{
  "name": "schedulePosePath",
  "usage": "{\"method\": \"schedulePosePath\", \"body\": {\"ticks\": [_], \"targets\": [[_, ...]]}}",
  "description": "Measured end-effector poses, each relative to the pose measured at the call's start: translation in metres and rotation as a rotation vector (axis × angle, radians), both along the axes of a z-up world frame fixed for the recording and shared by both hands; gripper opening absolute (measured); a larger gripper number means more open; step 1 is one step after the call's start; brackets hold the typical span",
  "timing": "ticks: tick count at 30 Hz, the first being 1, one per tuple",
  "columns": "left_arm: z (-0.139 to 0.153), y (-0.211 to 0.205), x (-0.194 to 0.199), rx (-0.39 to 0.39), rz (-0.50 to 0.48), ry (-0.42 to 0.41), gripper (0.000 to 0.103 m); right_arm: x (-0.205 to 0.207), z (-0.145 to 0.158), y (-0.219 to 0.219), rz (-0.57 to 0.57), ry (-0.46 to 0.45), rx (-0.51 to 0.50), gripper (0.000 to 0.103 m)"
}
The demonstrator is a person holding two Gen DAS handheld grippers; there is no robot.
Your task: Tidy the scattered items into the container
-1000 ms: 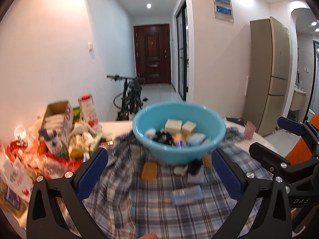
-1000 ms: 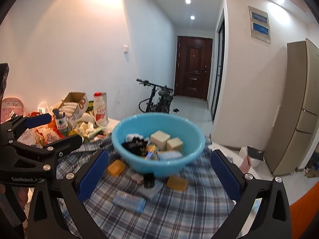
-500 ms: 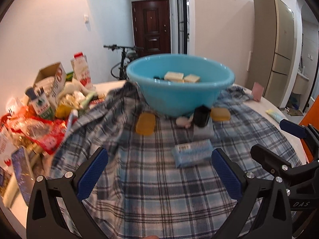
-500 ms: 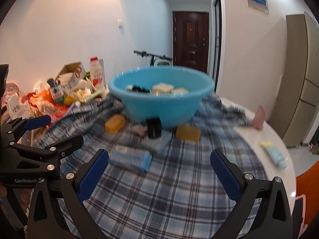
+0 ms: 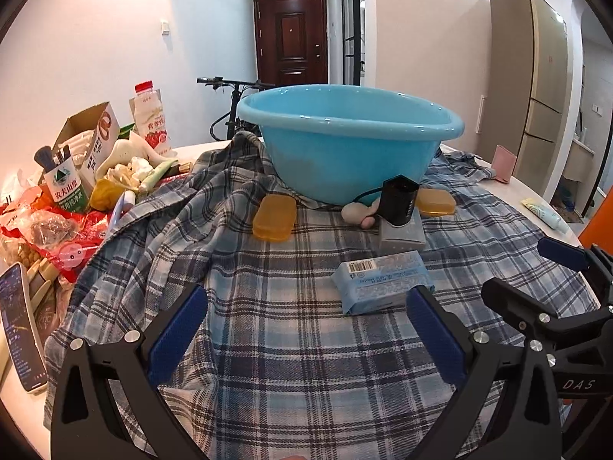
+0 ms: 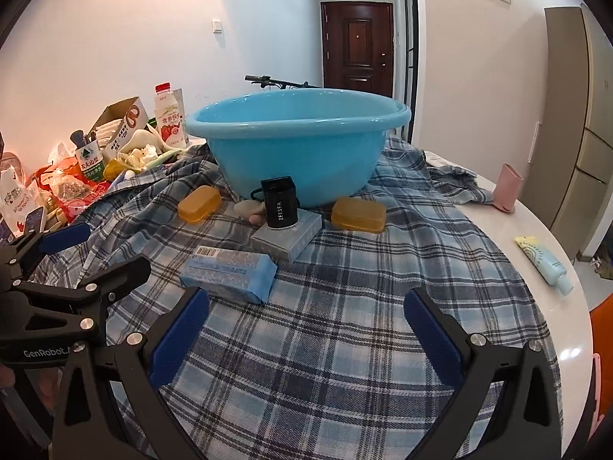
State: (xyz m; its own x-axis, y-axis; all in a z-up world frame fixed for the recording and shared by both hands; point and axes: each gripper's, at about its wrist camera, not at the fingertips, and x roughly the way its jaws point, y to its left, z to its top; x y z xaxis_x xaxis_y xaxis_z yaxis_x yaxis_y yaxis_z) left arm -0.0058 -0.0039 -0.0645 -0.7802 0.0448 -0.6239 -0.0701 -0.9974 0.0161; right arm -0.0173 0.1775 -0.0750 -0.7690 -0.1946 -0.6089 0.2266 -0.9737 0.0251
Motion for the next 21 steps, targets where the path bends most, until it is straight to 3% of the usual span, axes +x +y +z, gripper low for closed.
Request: {"method": "schedulePosePath", "body": {"ticks": [21], "targets": [[0.019, 0.003, 0.007, -0.024, 0.015, 0.032, 0.103, 0.007, 0.019, -0.001, -0.009, 0.034, 0.013, 0.103]]}}
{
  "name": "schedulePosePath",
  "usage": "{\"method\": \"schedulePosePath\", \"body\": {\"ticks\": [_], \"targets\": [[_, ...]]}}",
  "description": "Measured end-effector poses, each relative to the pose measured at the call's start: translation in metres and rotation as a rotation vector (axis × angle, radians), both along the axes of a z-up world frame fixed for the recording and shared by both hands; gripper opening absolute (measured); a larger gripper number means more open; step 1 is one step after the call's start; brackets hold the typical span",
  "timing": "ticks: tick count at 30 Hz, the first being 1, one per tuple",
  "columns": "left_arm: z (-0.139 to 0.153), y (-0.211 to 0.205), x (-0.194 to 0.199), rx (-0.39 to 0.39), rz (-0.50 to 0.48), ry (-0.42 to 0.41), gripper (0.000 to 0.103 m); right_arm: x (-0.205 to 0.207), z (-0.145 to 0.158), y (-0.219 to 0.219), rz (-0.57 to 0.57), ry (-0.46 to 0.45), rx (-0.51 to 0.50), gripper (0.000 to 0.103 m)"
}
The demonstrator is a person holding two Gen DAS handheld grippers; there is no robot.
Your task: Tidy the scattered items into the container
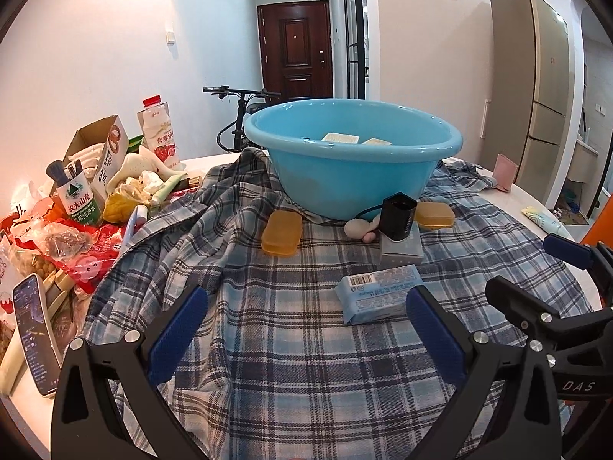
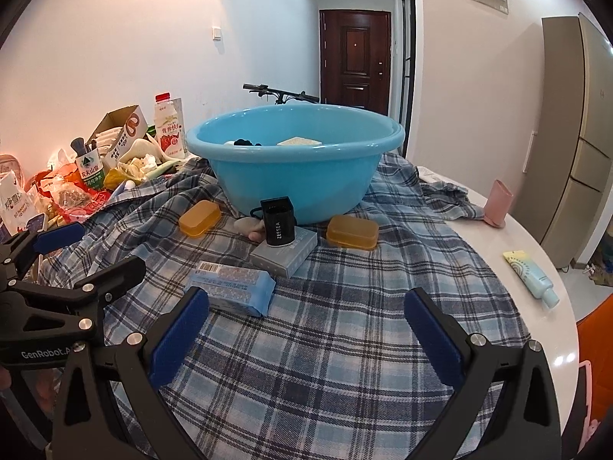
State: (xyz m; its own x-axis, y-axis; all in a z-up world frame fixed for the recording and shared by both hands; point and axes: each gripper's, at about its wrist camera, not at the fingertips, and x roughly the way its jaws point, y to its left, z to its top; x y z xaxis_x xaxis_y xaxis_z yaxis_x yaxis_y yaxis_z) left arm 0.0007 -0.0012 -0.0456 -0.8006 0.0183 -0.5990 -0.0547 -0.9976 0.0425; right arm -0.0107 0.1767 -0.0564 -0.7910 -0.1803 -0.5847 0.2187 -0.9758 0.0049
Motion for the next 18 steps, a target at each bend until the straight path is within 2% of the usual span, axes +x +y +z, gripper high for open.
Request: {"method": "schedulePosePath", "body": {"ticks": [18], "targets": [[-0.0055, -0.0013, -0.0006, 0.006, 0.007, -0.016, 0.103, 0.0008, -0.0045, 0.0021, -0.003, -0.015, -0.001, 0.103]]}}
